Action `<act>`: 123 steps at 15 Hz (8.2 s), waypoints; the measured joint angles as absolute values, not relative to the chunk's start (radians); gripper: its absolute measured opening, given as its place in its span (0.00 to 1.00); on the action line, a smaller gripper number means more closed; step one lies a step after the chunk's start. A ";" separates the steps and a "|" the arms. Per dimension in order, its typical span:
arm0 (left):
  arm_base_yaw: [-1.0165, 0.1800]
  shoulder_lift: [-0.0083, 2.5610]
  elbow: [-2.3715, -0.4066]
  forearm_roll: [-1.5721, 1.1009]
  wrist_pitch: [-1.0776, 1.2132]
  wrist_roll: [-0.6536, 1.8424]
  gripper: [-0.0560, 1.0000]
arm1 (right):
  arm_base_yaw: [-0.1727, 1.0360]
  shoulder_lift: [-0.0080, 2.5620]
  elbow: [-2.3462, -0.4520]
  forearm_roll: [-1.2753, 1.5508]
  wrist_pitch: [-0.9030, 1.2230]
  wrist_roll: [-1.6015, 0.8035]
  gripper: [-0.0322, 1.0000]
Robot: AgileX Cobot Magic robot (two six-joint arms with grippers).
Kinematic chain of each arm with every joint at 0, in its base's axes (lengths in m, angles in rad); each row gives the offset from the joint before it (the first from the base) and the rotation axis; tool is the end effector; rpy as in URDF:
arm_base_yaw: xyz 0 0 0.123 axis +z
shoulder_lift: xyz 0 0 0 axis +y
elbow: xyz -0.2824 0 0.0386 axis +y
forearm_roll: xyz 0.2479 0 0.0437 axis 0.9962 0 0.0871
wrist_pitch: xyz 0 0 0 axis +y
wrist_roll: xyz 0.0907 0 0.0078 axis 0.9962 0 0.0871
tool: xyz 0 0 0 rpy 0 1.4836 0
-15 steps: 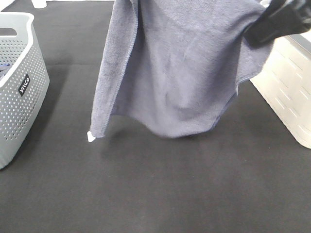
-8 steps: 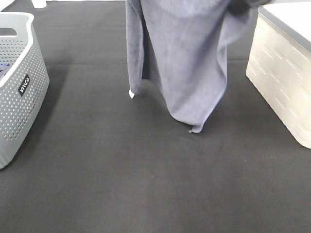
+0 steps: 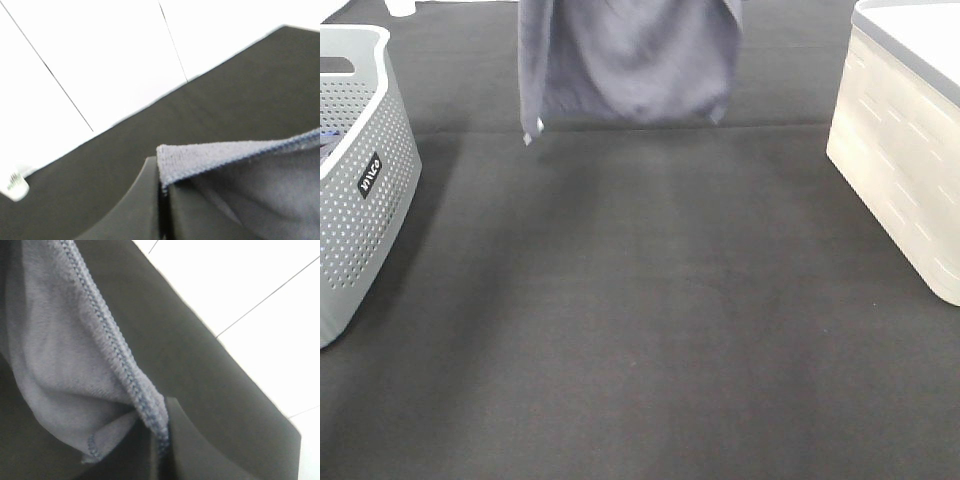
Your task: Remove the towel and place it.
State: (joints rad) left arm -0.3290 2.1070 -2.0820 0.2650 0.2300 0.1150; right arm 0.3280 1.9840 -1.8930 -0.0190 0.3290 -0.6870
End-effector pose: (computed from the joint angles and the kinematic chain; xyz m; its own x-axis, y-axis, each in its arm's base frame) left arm 0.4901 -0.1616 0.3689 -0.0431 0.3994 -0.9157 0.3034 0.8786 0.3689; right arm 0.4599 0.1559 0.3573 -0.0303 -0.6948 -0.7185 -0.4415 0.6542 -0.6140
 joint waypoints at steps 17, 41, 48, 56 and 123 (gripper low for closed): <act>-0.400 2.294 -2.021 -0.047 1.206 0.587 0.05 | 0.272 2.131 -1.896 0.137 1.206 -0.694 0.04; -0.433 2.088 -1.361 -0.175 1.169 0.587 0.05 | 0.282 2.081 -1.347 0.315 1.202 -0.523 0.04; -0.439 2.088 -1.313 -0.174 1.165 0.583 0.05 | 0.285 2.081 -1.327 0.337 1.202 -0.523 0.04; -0.430 2.088 -1.300 -0.063 1.201 0.583 0.06 | 0.272 2.081 -1.251 0.277 1.206 -0.515 0.53; -0.443 1.550 -1.361 0.135 1.218 -0.073 0.53 | 0.668 1.781 -0.726 0.000 0.196 -0.019 0.67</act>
